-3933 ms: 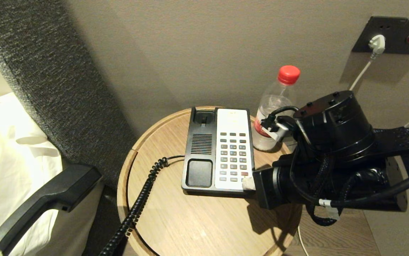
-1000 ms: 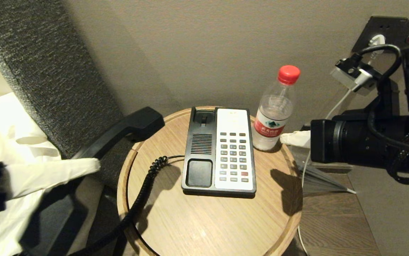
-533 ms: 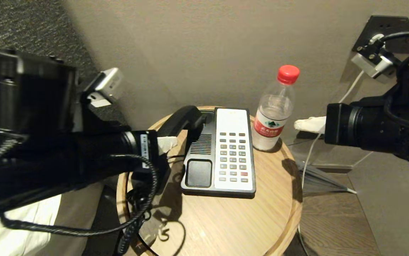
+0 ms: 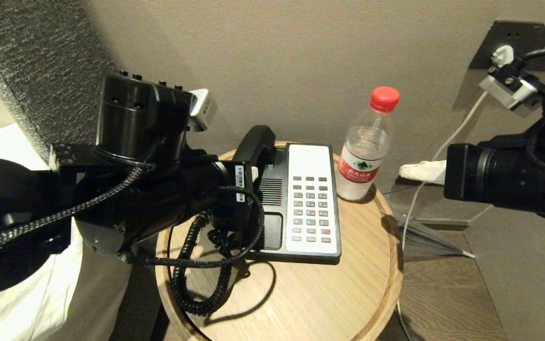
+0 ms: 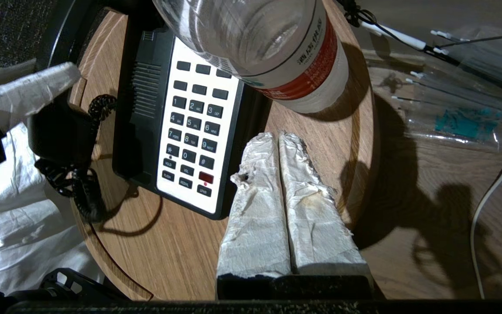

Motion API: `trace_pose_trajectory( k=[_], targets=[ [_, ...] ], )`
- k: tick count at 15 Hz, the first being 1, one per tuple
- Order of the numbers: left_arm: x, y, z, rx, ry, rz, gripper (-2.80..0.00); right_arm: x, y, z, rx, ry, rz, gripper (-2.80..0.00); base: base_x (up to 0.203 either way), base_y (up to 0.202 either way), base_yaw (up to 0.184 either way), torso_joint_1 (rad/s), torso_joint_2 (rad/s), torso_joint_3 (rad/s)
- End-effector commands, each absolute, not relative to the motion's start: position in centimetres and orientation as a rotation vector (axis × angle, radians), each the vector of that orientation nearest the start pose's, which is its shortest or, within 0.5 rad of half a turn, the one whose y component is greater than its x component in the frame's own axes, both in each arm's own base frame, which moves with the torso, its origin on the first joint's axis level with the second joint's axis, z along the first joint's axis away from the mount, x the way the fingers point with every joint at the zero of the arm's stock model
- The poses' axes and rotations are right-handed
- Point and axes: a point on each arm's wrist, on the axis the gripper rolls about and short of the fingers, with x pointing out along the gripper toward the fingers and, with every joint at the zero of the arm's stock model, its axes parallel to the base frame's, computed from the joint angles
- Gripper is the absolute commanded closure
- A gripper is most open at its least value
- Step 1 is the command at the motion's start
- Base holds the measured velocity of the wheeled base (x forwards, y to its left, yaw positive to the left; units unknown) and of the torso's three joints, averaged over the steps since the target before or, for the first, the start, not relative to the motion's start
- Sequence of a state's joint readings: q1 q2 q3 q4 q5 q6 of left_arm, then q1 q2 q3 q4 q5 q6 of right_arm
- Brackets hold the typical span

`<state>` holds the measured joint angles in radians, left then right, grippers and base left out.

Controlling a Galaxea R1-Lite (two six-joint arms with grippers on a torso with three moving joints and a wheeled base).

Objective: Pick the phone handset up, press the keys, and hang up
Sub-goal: Put the handset back

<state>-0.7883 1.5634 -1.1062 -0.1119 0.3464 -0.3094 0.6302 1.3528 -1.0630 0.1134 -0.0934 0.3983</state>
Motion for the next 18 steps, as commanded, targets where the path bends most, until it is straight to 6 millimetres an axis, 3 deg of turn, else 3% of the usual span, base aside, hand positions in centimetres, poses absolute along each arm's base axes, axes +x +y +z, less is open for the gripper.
trace_pose_trajectory(
  k=[1,5,18],
  targets=[
    [20.5,-19.5,26.4,-0.145,0.331,-0.39,0.0,17.7,12.7,27.4,0.24,0.484,0.443,0.0,0.0,0.0,0.0,0.0,0.0,0.0],
    [20.2,-19.3,27.2,-0.165,0.305,-0.4,0.0,17.7,12.7,27.0,0.236,0.498,0.439,0.0,0.0,0.0,0.0,0.0,0.0,0.0],
    [20.2,-20.8,25.2,-0.116,0.368,-0.423,0.0,17.8,12.6,26.7,0.235,0.507,0.429,0.0,0.0,0.0,0.0,0.0,0.0,0.0]
  ],
)
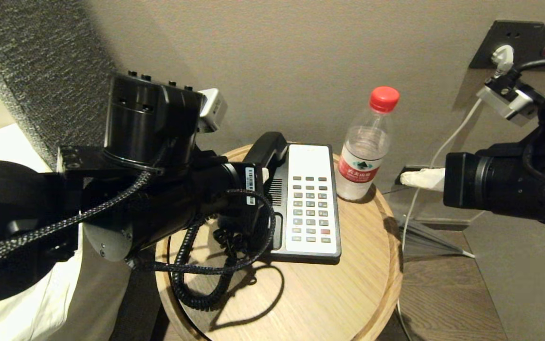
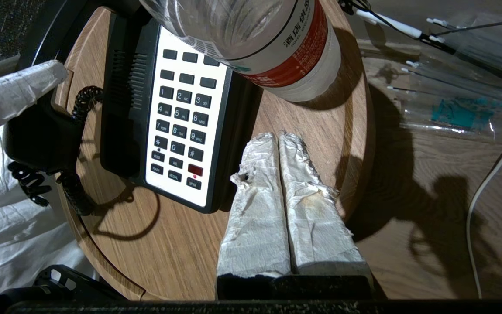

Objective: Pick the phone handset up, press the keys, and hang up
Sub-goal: Put the handset back

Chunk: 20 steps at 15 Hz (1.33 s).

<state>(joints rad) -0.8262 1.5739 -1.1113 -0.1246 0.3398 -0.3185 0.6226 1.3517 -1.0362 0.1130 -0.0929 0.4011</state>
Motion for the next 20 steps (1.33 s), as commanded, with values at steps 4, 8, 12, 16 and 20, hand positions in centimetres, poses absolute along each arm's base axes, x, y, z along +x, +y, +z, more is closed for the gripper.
trace_pose_trajectory(
  k=[4,8,12,16,20],
  targets=[
    [20.5,-21.0,24.9,-0.093,0.361,-0.385,0.0,17.9,12.4,26.6,0.234,0.508,0.421,0.0,0.0,0.0,0.0,0.0,0.0,0.0],
    [20.5,-21.1,24.9,-0.085,0.359,-0.382,0.0,18.1,12.5,26.5,0.234,0.515,0.421,0.0,0.0,0.0,0.0,0.0,0.0,0.0],
    [20.4,-21.5,24.8,-0.079,0.364,-0.392,0.0,18.1,12.4,26.4,0.235,0.515,0.416,0.0,0.0,0.0,0.0,0.0,0.0,0.0],
    [20.6,-22.4,24.2,-0.056,0.381,-0.387,0.0,18.2,12.4,26.1,0.229,0.527,0.41,0.0,0.0,0.0,0.0,0.0,0.0,0.0],
    [20.9,-23.2,23.7,-0.041,0.395,-0.378,0.0,18.3,12.5,26.0,0.232,0.524,0.409,0.0,0.0,0.0,0.0,0.0,0.0,0.0]
  ],
)
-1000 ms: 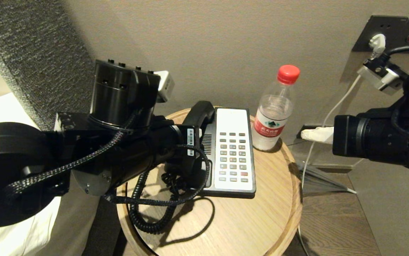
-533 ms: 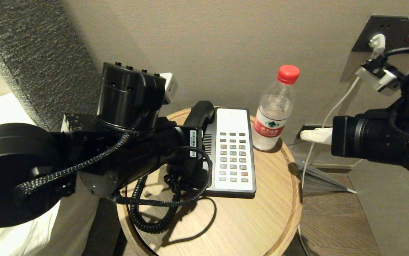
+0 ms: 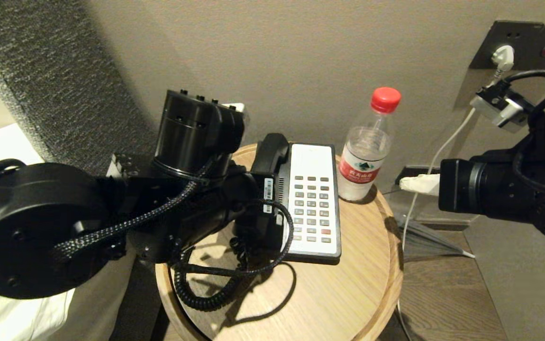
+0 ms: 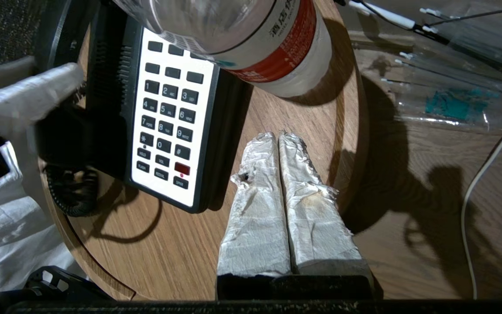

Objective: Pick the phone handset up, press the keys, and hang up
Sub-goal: Put the handset back

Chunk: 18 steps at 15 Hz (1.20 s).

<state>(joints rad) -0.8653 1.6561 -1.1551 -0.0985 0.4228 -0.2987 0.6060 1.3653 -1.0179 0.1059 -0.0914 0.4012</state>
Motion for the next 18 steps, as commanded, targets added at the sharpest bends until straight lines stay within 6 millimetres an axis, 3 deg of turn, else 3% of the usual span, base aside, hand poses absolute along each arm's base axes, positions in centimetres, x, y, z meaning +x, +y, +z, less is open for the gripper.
trace_pose_trajectory(
  k=[1,6,7,8,18],
  targets=[
    [21.0,-23.3,23.6,-0.038,0.398,-0.377,0.0,18.4,12.5,26.0,0.233,0.522,0.41,0.0,0.0,0.0,0.0,0.0,0.0,0.0],
    [21.0,-23.3,23.4,-0.022,0.42,-0.373,0.0,18.5,12.6,25.9,0.231,0.526,0.408,0.0,0.0,0.0,0.0,0.0,0.0,0.0],
    [20.9,-23.3,23.4,-0.02,0.421,-0.372,-1.69,18.5,12.6,25.9,0.231,0.526,0.408,0.0,0.0,0.0,0.0,0.0,0.0,0.0],
    [20.9,-23.3,23.4,-0.019,0.422,-0.374,-2.8,18.5,12.6,25.8,0.23,0.527,0.408,0.0,0.0,0.0,0.0,0.0,0.0,0.0],
    [20.5,-22.8,24.8,-0.063,0.372,-0.351,-2.8,18.4,12.5,25.3,0.224,0.543,0.404,0.0,0.0,0.0,0.0,0.0,0.0,0.0]
  ],
)
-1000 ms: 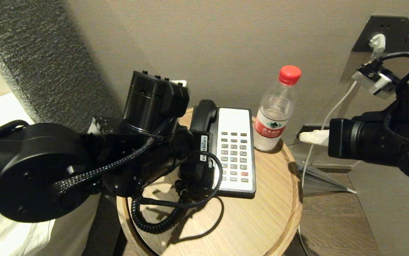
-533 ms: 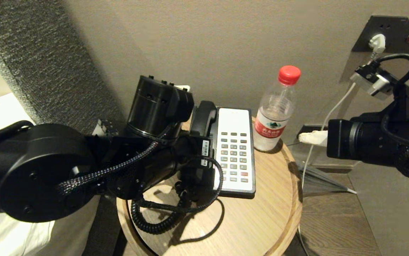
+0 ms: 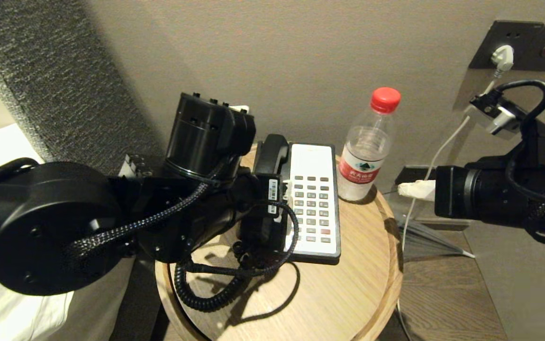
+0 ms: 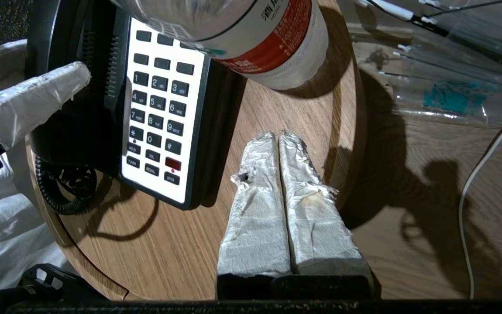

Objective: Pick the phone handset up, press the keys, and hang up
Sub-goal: Put the handset back

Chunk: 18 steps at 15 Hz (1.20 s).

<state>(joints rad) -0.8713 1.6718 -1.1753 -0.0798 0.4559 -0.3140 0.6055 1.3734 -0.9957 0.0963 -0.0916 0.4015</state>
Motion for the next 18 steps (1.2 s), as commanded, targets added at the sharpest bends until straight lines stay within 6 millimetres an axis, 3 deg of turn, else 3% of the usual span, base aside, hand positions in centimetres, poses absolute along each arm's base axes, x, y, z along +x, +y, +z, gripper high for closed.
trace_pose_trajectory(
  k=[1,2,3,7,9,13,18],
  targets=[
    [20.2,-22.3,25.3,-0.076,0.359,-0.35,-2.8,18.4,12.5,25.3,0.224,0.542,0.403,0.0,0.0,0.0,0.0,0.0,0.0,0.0],
    [20.1,-22.0,25.5,-0.08,0.355,-0.348,-2.8,18.4,12.5,25.3,0.224,0.542,0.403,0.0,0.0,0.0,0.0,0.0,0.0,0.0],
    [20.1,-22.0,25.5,-0.08,0.355,-0.347,0.0,18.4,12.5,25.3,0.224,0.543,0.403,0.0,0.0,0.0,0.0,0.0,0.0,0.0],
    [20.1,-18.2,26.9,-0.123,0.317,-0.266,0.0,18.2,12.4,25.2,0.222,0.545,0.403,0.0,0.0,0.0,0.0,0.0,0.0,0.0],
    [20.1,-17.4,27.6,-0.14,0.297,-0.248,0.0,18.1,12.4,25.3,0.223,0.544,0.404,0.0,0.0,0.0,0.0,0.0,0.0,0.0],
    [20.5,-17.5,25.9,-0.109,0.345,-0.239,0.0,18.1,12.3,25.4,0.225,0.539,0.405,0.0,0.0,0.0,0.0,0.0,0.0,0.0],
    [21.6,-19.2,24.6,-0.075,0.388,-0.262,0.0,18.1,12.3,25.4,0.225,0.538,0.405,0.0,0.0,0.0,0.0,0.0,0.0,0.0]
  ],
)
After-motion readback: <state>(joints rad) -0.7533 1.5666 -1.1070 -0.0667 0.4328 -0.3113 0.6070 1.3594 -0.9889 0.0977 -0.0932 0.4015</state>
